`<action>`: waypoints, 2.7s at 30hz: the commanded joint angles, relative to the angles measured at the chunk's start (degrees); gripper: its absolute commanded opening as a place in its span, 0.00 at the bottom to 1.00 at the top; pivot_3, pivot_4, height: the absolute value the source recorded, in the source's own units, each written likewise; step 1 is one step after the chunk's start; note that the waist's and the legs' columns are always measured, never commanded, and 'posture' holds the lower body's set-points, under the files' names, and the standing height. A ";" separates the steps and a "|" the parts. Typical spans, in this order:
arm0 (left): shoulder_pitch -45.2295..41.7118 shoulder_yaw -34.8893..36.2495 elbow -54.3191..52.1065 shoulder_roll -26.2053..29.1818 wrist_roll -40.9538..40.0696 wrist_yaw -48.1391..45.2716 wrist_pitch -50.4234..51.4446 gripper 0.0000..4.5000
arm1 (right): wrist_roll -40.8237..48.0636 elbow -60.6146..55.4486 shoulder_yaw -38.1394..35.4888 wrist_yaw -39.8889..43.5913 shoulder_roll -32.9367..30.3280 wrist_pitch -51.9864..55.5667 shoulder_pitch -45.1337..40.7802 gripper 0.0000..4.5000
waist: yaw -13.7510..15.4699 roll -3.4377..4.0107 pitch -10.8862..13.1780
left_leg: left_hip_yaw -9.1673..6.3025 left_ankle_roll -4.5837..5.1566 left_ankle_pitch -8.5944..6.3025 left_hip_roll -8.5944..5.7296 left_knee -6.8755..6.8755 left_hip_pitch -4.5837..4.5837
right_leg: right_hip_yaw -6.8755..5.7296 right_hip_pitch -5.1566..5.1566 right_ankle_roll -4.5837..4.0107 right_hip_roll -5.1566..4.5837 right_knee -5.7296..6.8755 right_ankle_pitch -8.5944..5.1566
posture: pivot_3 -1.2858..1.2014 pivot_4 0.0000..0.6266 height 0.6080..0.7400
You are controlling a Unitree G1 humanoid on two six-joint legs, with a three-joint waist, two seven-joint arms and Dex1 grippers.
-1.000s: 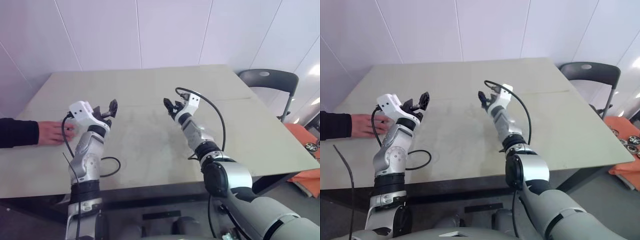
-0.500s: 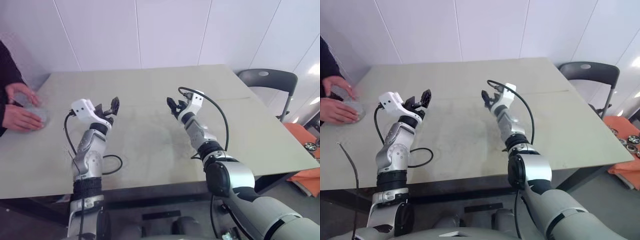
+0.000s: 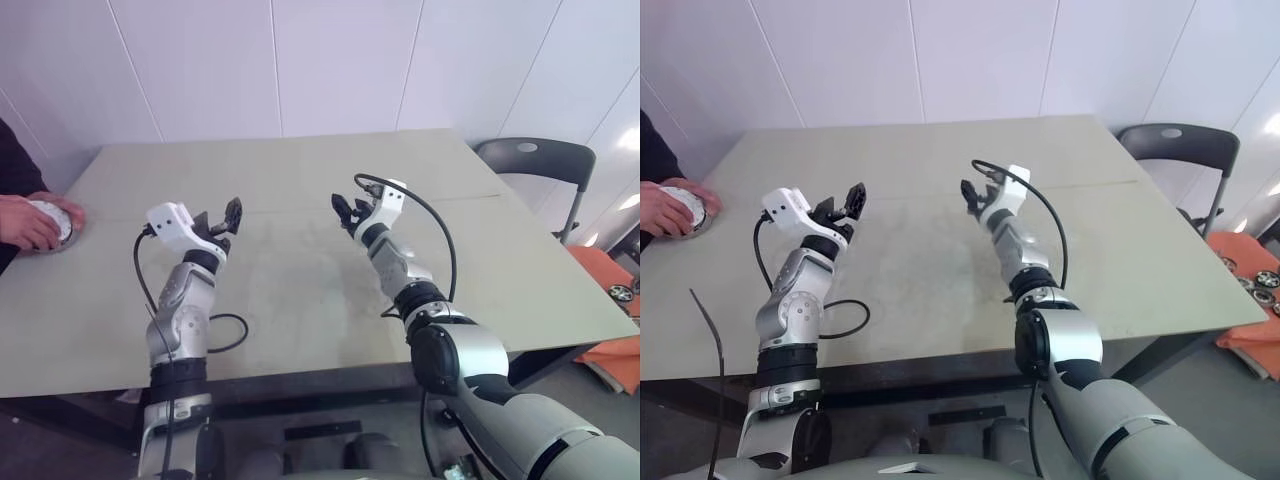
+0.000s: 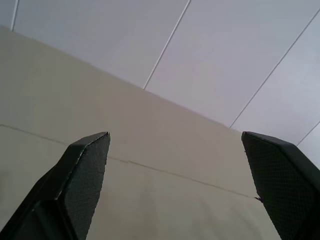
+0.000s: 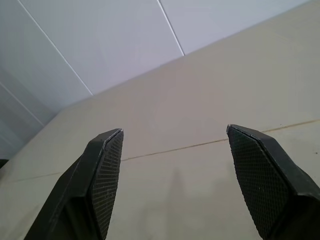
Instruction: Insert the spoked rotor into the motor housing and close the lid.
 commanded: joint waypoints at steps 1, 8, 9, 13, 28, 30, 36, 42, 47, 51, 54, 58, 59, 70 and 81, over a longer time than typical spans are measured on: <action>-1.20 -0.65 -2.17 0.27 0.47 0.02 -1.31 1.00 | 0.11 -1.81 0.21 0.13 -0.30 -0.29 -1.64 0.77 | 0.00 0.00 0.00 | 0.00 0.00 0.00 0.00 0.00 0.00 | 0.00 0.00 0.00 0.00 0.00 0.00 | 0.52 0.00 1.00; -0.41 -0.47 -2.76 -0.29 0.51 0.40 -2.13 1.00 | -0.16 -1.47 0.79 0.41 -0.21 0.25 -2.15 0.77 | 0.01 0.00 0.00 | 0.00 0.00 0.00 0.00 0.00 -0.01 | 0.00 0.00 0.00 0.00 -0.01 0.00 | 0.52 0.00 1.00; -0.09 -0.38 -3.03 -0.39 0.47 0.49 -2.19 1.00 | -0.18 -1.39 0.84 0.39 -0.12 0.23 -2.14 0.77 | 0.01 0.00 0.00 | 0.00 0.00 0.00 0.00 0.00 -0.01 | 0.00 0.00 0.00 0.00 -0.01 0.00 | 0.52 0.00 1.00; 0.21 -0.07 -3.32 -0.23 0.46 0.71 -2.15 1.00 | -0.30 -1.44 1.10 0.50 0.27 0.30 -2.04 0.77 | 0.00 0.00 0.00 | 0.00 0.00 0.00 0.00 0.00 -0.01 | 0.00 0.00 0.00 0.00 -0.01 0.00 | 0.52 0.00 1.00; -0.44 -0.04 -2.77 -0.05 0.56 1.05 -2.47 1.00 | 0.00 -1.70 0.84 1.06 -0.29 0.01 -2.26 0.77 | 0.01 0.00 0.00 | 0.00 0.00 0.00 0.00 0.00 -0.01 | 0.00 0.00 0.00 0.00 -0.01 0.00 | 0.52 0.00 1.00; -0.56 -0.26 -2.70 -0.07 0.62 0.87 -2.48 1.00 | -0.17 -1.77 0.92 1.27 -0.81 -0.05 -2.21 0.77 | 0.01 0.00 0.00 | 0.00 0.00 0.00 0.00 0.00 -0.01 | 0.00 0.00 0.00 0.00 -0.01 0.00 | 0.52 0.00 1.00; -0.73 -0.29 -2.39 -0.03 0.35 0.40 -2.33 1.00 | -0.26 -1.98 0.90 1.31 -2.12 0.60 -1.49 0.77 | 0.02 0.00 0.00 | 0.00 0.00 0.00 0.00 0.00 -0.01 | 0.00 0.00 0.00 0.00 -0.02 0.00 | 0.52 0.00 1.00; -1.70 -1.01 -1.47 -0.21 0.48 -0.44 -2.16 1.00 | -0.04 -2.30 0.99 0.86 -1.30 0.69 -1.23 0.77 | -0.03 0.00 0.00 | 0.00 0.00 0.00 0.00 0.00 0.00 | 0.00 0.00 0.00 0.02 -0.01 0.00 | 0.52 0.00 1.00; -2.01 -1.08 -0.97 -0.23 0.37 -0.66 -2.38 1.00 | 0.01 -2.16 0.80 0.52 -1.47 0.83 -1.47 0.77 | 0.02 0.00 0.00 | 0.00 0.00 0.00 0.00 0.00 -0.02 | 0.00 0.00 0.00 0.00 -0.02 0.00 | 0.52 0.00 1.00; -2.21 -1.10 -0.71 -0.12 0.37 -0.76 -2.43 1.00 | 0.03 -2.30 0.83 0.38 -1.34 0.81 -1.51 0.77 | 0.02 0.00 0.00 | 0.00 0.00 0.00 0.00 0.00 -0.02 | 0.00 0.00 0.00 0.01 -0.02 0.00 | 0.52 0.00 1.00; -2.30 -1.01 -0.69 -0.04 0.34 -0.78 -2.51 1.00 | -0.17 -2.14 0.85 -0.34 -1.32 0.43 -1.41 0.77 | 0.00 0.00 0.00 | 0.00 0.00 0.00 0.00 0.00 -0.02 | 0.00 0.00 0.00 0.01 -0.02 0.00 | 0.52 0.00 1.00; -2.20 -0.71 -0.59 0.30 0.30 -0.84 -2.51 1.00 | -0.13 -2.08 0.86 -0.63 -1.08 0.24 -1.41 0.77 | 0.01 0.00 0.00 | 0.00 0.00 0.00 0.00 0.00 -0.02 | 0.00 0.00 0.00 0.00 -0.02 0.00 | 0.52 0.00 1.00; -2.25 -0.65 -0.54 0.41 0.30 -0.84 -2.50 1.00 | -0.05 -2.05 0.79 -0.69 -1.06 0.28 -1.41 0.77 | 0.00 0.00 0.00 | 0.00 0.00 0.00 0.00 0.00 -0.02 | 0.00 0.00 0.00 0.01 -0.02 0.00 | 0.52 0.00 1.00; -2.42 -0.52 -0.10 0.78 0.51 -0.75 -3.02 1.00 | 0.80 -1.93 -0.04 -0.94 -1.12 0.97 -1.40 0.77 | 0.02 0.00 0.00 | 0.00 0.00 0.00 0.00 0.00 -0.02 | 0.00 0.00 0.00 0.01 -0.02 0.00 | 0.52 0.00 1.00; -2.59 -0.69 0.38 1.29 0.54 -1.12 -2.99 1.00 | 1.76 -1.99 -1.16 -0.73 -0.55 1.78 -1.27 0.77 | 0.01 0.00 0.00 | 0.00 0.00 0.00 0.00 0.00 -0.01 | 0.00 0.00 0.00 0.01 -0.02 0.00 | 0.52 0.00 1.00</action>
